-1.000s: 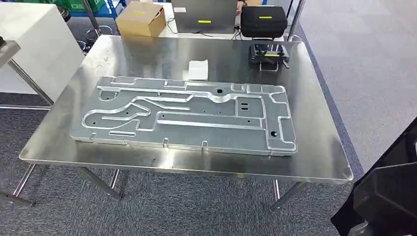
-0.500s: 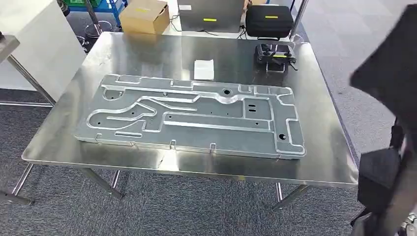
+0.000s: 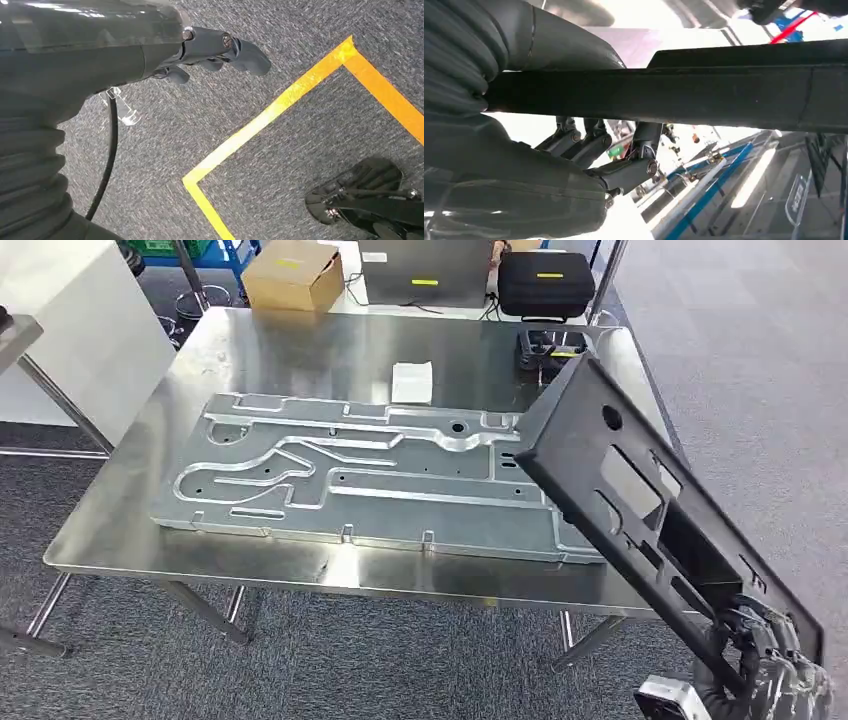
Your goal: Take the parts from the cabinet and place them on the table.
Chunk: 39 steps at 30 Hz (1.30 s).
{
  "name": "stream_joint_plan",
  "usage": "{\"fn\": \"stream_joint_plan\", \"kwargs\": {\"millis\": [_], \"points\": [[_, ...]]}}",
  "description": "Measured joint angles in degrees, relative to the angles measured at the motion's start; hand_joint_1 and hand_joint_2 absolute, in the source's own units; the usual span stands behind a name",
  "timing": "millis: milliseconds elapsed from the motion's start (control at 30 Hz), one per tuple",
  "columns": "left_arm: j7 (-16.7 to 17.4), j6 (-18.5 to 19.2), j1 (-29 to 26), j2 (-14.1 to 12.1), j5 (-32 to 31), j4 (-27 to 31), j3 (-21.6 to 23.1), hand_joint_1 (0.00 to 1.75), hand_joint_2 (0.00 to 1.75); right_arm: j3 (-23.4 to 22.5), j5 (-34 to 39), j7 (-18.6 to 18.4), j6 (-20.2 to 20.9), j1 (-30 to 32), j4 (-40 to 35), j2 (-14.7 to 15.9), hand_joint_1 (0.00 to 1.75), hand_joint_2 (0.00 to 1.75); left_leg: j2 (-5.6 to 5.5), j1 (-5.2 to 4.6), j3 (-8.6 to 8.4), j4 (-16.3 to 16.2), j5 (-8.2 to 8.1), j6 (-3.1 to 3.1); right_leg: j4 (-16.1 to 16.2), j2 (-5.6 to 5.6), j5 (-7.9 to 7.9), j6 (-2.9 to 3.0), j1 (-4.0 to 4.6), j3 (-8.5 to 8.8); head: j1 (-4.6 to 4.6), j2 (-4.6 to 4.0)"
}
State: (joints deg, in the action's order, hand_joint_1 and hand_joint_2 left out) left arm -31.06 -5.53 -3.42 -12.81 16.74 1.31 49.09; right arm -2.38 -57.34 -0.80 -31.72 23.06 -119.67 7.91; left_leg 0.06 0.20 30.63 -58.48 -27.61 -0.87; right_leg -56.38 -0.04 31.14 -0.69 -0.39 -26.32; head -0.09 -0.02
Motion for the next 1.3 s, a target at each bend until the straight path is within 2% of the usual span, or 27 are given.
{"fn": "stream_joint_plan", "kwargs": {"millis": [133,233,433,567,667,700,933,1167,1233,1300], "points": [[-0.13,0.09,0.27,-0.46,-1.27,0.44,0.61,0.0,1.75,0.66,-5.11,-4.47,1.51,-2.57,2.87,2.0,1.75,1.75,0.0,0.02,-0.06,0.0,0.0,0.0,-0.01,-0.04,0.01,0.02,0.0,-0.02,-0.02,0.0],[0.06,1.39,0.98,-1.72,-3.8,1.72,2.57,0.0,1.75,0.19,-11.47,-8.25,2.87,-2.86,3.87,3.78,1.75,1.75,-0.09,0.01,0.02,0.0,0.02,0.0,-0.01,-0.17,0.02,0.02,0.01,0.01,-0.04,0.0],[0.44,2.34,2.99,-3.34,-5.27,3.15,4.98,0.0,1.75,0.48,-22.14,-11.44,11.31,-11.56,8.76,7.3,1.75,1.75,0.08,0.01,-0.05,0.02,0.08,0.01,-0.08,0.04,-0.03,0.02,0.0,0.06,0.02,0.0],[0.42,2.38,3.02,-3.37,-5.27,3.17,5.03,0.0,1.75,0.54,-22.34,-11.48,11.47,-11.97,8.96,7.39,1.75,1.75,0.08,0.01,-0.06,0.02,0.08,0.02,-0.08,0.04,-0.03,0.02,0.0,0.06,0.02,0.0],[0.42,2.54,3.39,-3.65,-5.31,3.65,5.68,0.0,1.75,2.23,-25.03,-12.53,14.01,-16.87,11.89,8.5,1.75,1.75,0.08,0.01,-0.06,0.02,0.16,0.07,-0.08,0.02,-0.07,0.01,0.0,0.08,-0.02,0.0],[0.42,2.67,3.64,-3.96,-5.36,3.91,6.1,0.0,1.75,4.82,-27.48,-13.12,16.48,-22.38,14.82,9.14,1.75,1.75,0.07,0.0,-0.02,0.02,0.21,0.07,-0.09,0.0,-0.1,0.0,0.0,0.04,0.0,0.0],[0.33,3.28,4.07,-4.26,-5.2,4.24,6.69,0.0,1.75,11.48,-29.32,-13.67,19.89,-33.41,20.25,9.38,1.75,1.75,0.04,0.01,-0.02,0.02,0.22,0.08,-0.13,-0.03,-0.09,0.0,0.02,0.01,-0.04,0.0],[0.31,3.48,4.07,-4.28,-4.88,4.24,6.82,0.0,1.75,15.8,-29.48,-14.15,21.09,-37.6,23.71,9.36,1.75,1.75,-0.09,0.02,0.12,0.05,0.22,0.08,-0.14,-0.14,-0.08,0.02,0.02,-0.05,-0.02,0.02],[0.24,3.52,4.07,-4.28,-4.7,4.24,6.84,0.0,1.75,16.72,-28.31,-13.58,21.49,-38.64,24.73,9.31,1.75,1.75,-0.1,0.01,0.14,0.06,0.22,0.08,-0.14,-0.12,-0.08,0.02,0.02,-0.07,-0.02,0.0],[0.09,3.52,4.09,-4.41,-4.55,4.26,6.95,0.0,1.75,18.18,-26.09,-11.5,22.69,-40.22,26.1,9.03,1.75,1.75,-0.11,0.01,0.14,0.06,0.22,0.08,-0.15,-0.1,-0.08,0.02,0.02,-0.07,-0.02,0.0]]}}
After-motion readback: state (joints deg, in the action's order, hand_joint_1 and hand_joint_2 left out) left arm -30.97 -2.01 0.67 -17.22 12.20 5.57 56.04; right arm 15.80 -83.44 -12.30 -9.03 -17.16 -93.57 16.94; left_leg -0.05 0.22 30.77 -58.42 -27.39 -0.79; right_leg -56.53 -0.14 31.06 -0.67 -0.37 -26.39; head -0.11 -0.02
